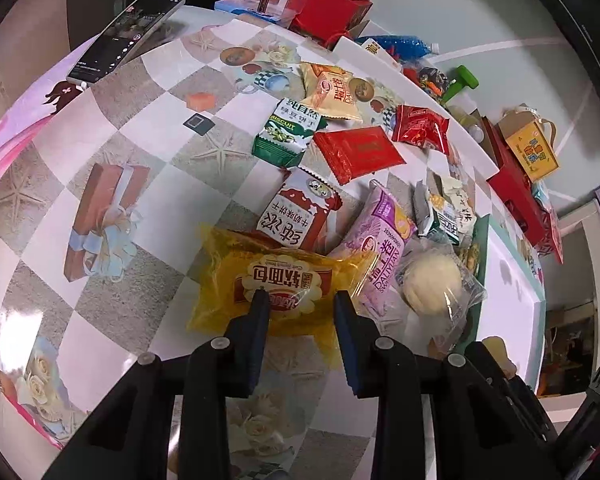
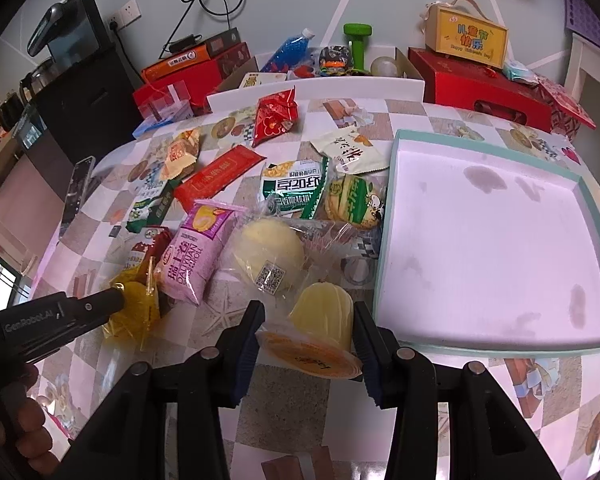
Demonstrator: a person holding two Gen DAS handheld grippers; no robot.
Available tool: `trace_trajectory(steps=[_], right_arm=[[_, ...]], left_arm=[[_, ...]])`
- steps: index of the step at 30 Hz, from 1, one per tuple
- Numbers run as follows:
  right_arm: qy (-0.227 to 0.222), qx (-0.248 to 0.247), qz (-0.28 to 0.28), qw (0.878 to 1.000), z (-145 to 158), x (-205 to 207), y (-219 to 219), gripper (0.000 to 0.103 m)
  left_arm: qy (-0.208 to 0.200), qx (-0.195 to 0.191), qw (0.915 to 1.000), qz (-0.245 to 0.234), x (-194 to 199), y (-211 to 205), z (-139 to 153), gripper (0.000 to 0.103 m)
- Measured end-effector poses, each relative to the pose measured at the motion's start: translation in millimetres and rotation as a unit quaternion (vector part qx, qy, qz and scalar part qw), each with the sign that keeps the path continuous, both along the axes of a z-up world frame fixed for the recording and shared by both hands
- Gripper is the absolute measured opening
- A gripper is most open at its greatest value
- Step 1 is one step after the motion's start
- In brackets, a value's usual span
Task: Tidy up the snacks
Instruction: 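Carry the cake with the right tool into the teal tray while the left tool drops the bread there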
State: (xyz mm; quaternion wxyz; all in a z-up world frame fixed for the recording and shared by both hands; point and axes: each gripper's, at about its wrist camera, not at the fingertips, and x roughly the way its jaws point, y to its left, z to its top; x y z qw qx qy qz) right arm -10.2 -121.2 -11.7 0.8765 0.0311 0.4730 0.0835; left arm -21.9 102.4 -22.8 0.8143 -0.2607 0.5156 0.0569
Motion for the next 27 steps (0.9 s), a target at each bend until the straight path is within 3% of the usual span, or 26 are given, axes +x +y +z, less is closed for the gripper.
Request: trace_trajectory(steps=[2, 4, 6, 11, 13, 18, 21, 27], right_arm=[[0.002, -0.001, 0.001, 1.0, -1, 1, 0, 0.047], [0.006, -0.003, 0.001, 1.0, -4, -1, 0, 0.047], [0.009, -0.004, 0.001, 1.0, -5, -1, 0, 0.047], [0.011, -0.001, -0.001, 1.0, -6, 0, -1, 0.047], [0.012, -0.001, 0.0, 1.0, -7, 0, -2, 0.047], [0.016, 0.004, -0.002, 1.0, -8, 1, -4, 0.047], [0.016, 0.009, -0.004, 1.0, -8, 2, -5, 0.047], [0.02, 0.017, -0.008, 1.0, -9, 4, -9, 0.047]], left_arm=[[0.004, 0.009, 0.9999, -0.001, 1, -1, -2, 0.039], [0.009, 0.002, 1.0, -0.003, 2, -1, -4, 0.062], [0.018, -0.007, 0.9998, 0.005, 3, 3, -10, 0.074], [0.045, -0.024, 0.9974, 0.052, -1, 21, -25, 0.075], [0.048, -0.007, 0.9965, 0.069, -4, 24, -24, 0.075], [0.035, -0.023, 0.9968, 0.067, -4, 25, -18, 0.075], [0.032, -0.044, 0.9946, 0.089, 2, 30, -20, 0.082], [0.04, -0.038, 0.9891, 0.137, 22, 41, -32, 0.082]])
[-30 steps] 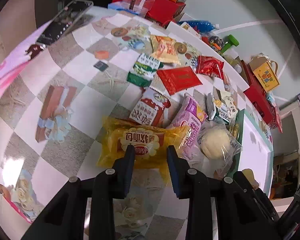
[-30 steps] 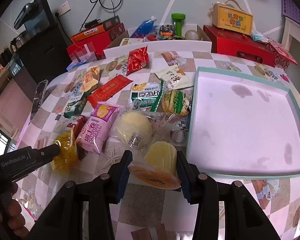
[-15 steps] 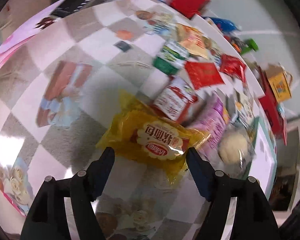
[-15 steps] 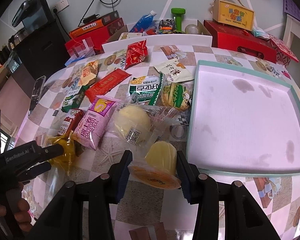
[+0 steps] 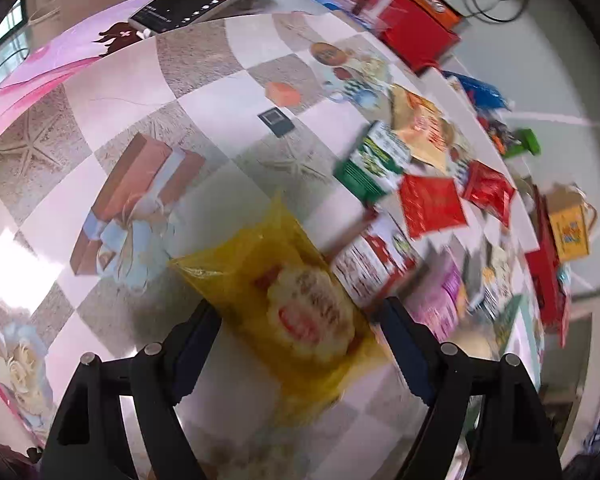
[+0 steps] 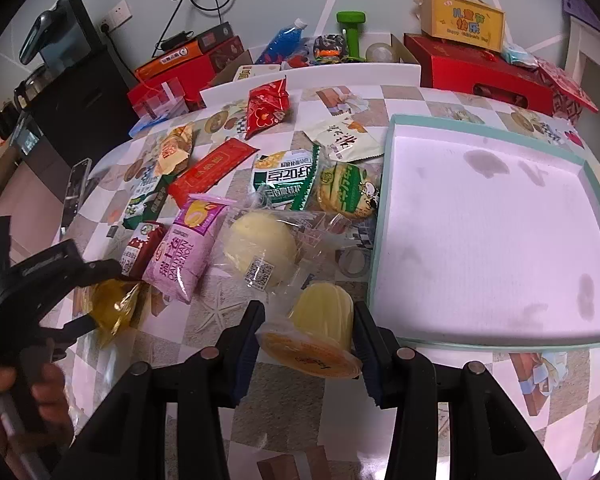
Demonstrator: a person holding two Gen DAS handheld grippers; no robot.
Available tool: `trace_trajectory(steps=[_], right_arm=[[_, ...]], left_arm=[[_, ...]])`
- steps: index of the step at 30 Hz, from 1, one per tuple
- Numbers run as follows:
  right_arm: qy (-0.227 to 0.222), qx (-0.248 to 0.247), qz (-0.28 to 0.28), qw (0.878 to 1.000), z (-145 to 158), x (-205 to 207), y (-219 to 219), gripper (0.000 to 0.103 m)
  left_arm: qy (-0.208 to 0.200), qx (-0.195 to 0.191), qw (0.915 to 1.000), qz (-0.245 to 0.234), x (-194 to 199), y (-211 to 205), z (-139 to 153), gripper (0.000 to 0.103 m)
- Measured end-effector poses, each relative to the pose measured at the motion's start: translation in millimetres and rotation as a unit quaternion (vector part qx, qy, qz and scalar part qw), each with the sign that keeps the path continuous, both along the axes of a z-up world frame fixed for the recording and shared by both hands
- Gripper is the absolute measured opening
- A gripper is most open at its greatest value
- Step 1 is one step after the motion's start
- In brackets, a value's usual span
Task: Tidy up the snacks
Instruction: 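Carry the cake with the right tool into the teal tray while the left tool drops the bread there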
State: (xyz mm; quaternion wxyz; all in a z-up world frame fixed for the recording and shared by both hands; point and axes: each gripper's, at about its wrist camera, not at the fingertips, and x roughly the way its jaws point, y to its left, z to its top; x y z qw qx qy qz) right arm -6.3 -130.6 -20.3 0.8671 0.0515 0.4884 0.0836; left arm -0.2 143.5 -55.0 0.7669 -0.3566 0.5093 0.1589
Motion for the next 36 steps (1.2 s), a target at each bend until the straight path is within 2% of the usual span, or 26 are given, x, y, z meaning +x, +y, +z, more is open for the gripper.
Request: trace_trajectory(steps=[2, 4, 5, 7, 13, 17, 21, 23, 26, 31, 36], right_arm=[[0.001, 0.003, -0.003, 1.0, 0, 0, -2, 0.047], [0.001, 0.007, -0.005, 1.0, 0, 1, -4, 0.047], [0.0, 0.008, -0.006, 1.0, 1, 1, -5, 0.047], [-0.001, 0.012, -0.008, 1.0, 2, 1, -7, 0.047], [-0.024, 0.033, -0.018, 0.999, 15, -1, -15, 0.047], [-0.046, 0.047, -0.033, 0.997, 28, 1, -27, 0.047], [-0.069, 0.049, -0.071, 0.994, 39, 8, -50, 0.047], [-0.076, 0.043, -0.098, 0.991, 41, 11, -66, 0.047], [-0.074, 0.037, -0.143, 0.986, 40, 19, -96, 0.047], [-0.078, 0.022, -0.2, 0.977, 39, 32, -144, 0.047], [-0.06, 0.003, -0.225, 0.973, 26, 56, -177, 0.047]], left_arm=[[0.009, 0.021, 0.9997, 0.0, 4, 0, -2, 0.081], [0.019, 0.049, 0.9986, -0.005, 4, -5, -1, 0.067], [0.015, 0.048, 0.9987, -0.009, 2, -5, 0, 0.064], [0.012, 0.039, 0.9991, -0.013, -3, -4, 0, 0.049], [-0.006, 0.046, 0.9985, -0.028, -21, -6, 15, 0.045], [-0.025, 0.072, 0.9964, -0.038, -24, -16, 33, 0.045], [-0.062, 0.11, 0.9888, -0.08, -16, -39, 62, 0.044], [-0.077, 0.11, 0.9848, -0.11, -7, -56, 72, 0.044], [-0.093, 0.092, 0.9764, -0.172, 15, -91, 83, 0.045], [-0.111, 0.089, 0.9447, -0.296, 55, -176, 89, 0.045], [-0.103, 0.08, 0.9112, -0.391, 96, -249, 73, 0.045]])
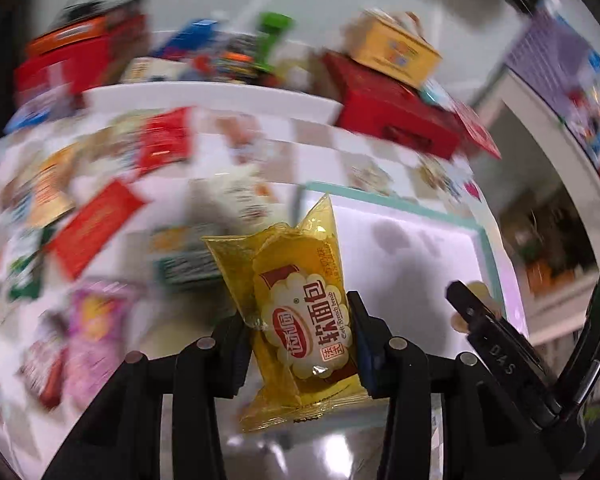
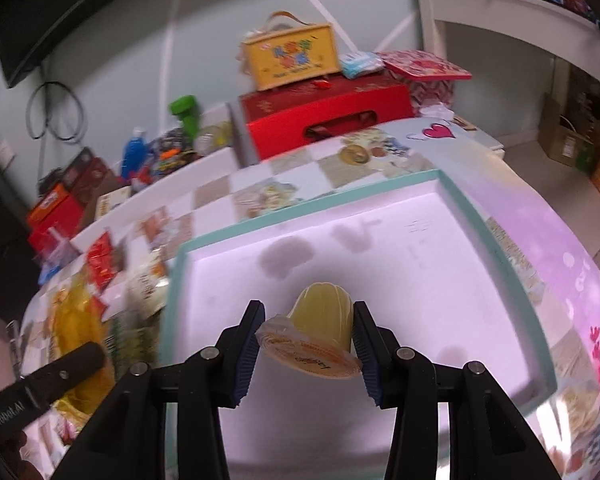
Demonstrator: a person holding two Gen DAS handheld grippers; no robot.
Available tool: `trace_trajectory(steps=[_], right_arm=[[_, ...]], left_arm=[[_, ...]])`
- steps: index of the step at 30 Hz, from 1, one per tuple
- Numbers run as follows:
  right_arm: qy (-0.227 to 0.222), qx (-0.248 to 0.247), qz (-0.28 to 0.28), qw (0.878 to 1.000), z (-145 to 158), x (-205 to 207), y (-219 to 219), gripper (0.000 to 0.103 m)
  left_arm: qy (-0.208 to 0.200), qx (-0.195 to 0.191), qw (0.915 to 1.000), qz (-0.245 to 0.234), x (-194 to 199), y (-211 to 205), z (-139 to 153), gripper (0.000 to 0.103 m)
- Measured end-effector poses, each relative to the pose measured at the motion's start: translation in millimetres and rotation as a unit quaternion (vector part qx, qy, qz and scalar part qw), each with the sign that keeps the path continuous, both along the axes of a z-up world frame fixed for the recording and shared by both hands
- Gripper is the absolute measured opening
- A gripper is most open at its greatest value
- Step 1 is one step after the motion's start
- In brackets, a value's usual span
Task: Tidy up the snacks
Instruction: 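Carry the cake with the right tool into the teal tray while the left tool drops the bread there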
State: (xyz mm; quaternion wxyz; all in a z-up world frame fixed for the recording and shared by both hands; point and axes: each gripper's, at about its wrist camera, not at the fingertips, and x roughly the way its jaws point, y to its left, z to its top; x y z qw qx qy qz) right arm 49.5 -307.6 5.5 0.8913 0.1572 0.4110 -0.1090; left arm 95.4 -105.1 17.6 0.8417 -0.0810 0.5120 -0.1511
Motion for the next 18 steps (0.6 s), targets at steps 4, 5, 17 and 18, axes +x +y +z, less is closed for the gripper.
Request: trace_trajectory(steps=[4, 5, 17, 18], right_arm=[[0.008, -0.008, -0.012, 1.0, -6, 18, -20, 0.047], [0.013, -0.013, -0.016, 1.0, -8, 25, -26, 0.047], [0.044, -0.04, -0.028, 0.998, -27, 64, -58, 0.048], [0.044, -0.04, -0.028, 0.998, -27, 64, -59, 0.049]], left_arm=[[0.0, 0.023, 0.9983, -0.053, 25, -42, -16, 0.045], [-0.002, 0.026, 0.9978, -0.061, 29, -50, -19, 0.045], [-0.011, 0.061, 0.9924, -0.106, 64, -101, -45, 0.072], [-0.013, 0.058, 0.9926, -0.106, 63, -100, -44, 0.077]])
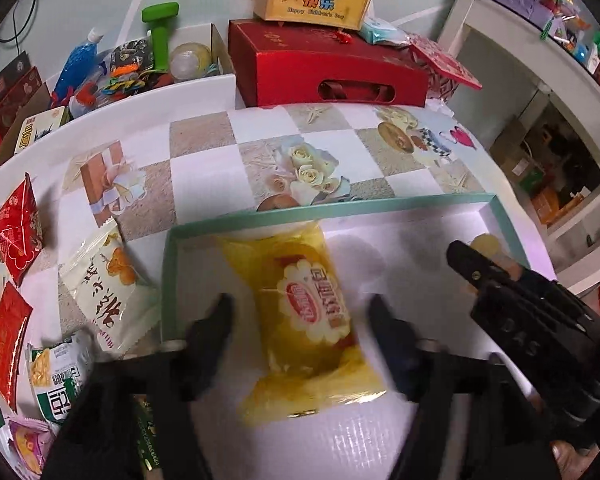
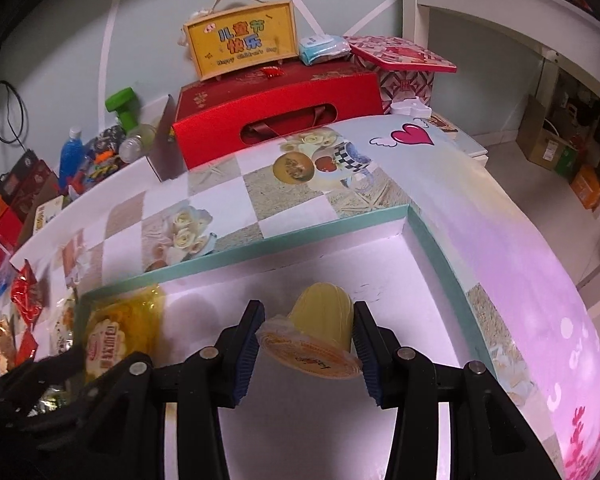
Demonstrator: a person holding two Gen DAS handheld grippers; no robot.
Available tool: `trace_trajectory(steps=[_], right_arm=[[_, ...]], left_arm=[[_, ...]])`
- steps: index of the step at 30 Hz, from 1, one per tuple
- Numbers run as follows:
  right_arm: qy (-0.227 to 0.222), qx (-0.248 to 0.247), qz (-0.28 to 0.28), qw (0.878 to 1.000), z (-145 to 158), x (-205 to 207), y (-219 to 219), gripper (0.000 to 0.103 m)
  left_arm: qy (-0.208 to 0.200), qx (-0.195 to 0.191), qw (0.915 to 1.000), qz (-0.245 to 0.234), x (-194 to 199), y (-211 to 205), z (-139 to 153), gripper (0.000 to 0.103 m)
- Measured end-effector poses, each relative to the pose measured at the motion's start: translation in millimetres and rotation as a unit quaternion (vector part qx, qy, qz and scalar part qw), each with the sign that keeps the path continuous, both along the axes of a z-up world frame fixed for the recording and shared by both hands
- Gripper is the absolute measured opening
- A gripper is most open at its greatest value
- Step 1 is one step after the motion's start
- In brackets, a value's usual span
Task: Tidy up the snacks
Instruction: 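Carry the cake with the right tool into the teal tray while the left tool drops the bread there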
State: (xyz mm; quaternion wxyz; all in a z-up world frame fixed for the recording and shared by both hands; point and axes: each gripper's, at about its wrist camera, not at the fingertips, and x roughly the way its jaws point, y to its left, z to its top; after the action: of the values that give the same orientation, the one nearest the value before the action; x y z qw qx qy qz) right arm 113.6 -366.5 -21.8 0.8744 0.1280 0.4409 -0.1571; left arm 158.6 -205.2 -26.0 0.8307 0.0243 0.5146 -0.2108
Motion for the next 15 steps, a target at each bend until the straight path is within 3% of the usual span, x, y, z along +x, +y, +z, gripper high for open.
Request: trace_trajectory(steps=[4, 8, 11, 13, 14, 15], right_arm=[[-0.001, 0.009, -0.001, 1.0, 2, -2, 0, 0.051], [-0.004, 0.009, 0.004, 1.0, 11, -8, 7, 0.077], [-0.007, 0.018, 0.007, 1.0, 18, -17, 14, 0.082], [-0.011, 0.023, 0.012, 1.0, 23, -23, 22, 0.092], [-0.015, 0.021, 0.014, 1.0, 26, -25, 26, 0.102], [-0.019, 0.017, 0.016, 1.0, 27, -28, 30, 0.103]], left_arm=[[-0.007, 0.012, 0.9999, 0.009, -6, 7, 7, 0.077], [-0.02, 0.009, 0.9992, 0.035, -17, 28, 22, 0.086], [-0.051, 0.01, 0.9965, 0.065, -31, 53, 36, 0.094], [-0.068, 0.018, 0.9932, 0.093, -41, 73, 42, 0.095], [-0.071, 0.022, 0.9918, 0.105, -44, 81, 43, 0.095], [-0.074, 0.025, 0.9901, 0.117, -48, 91, 44, 0.096]])
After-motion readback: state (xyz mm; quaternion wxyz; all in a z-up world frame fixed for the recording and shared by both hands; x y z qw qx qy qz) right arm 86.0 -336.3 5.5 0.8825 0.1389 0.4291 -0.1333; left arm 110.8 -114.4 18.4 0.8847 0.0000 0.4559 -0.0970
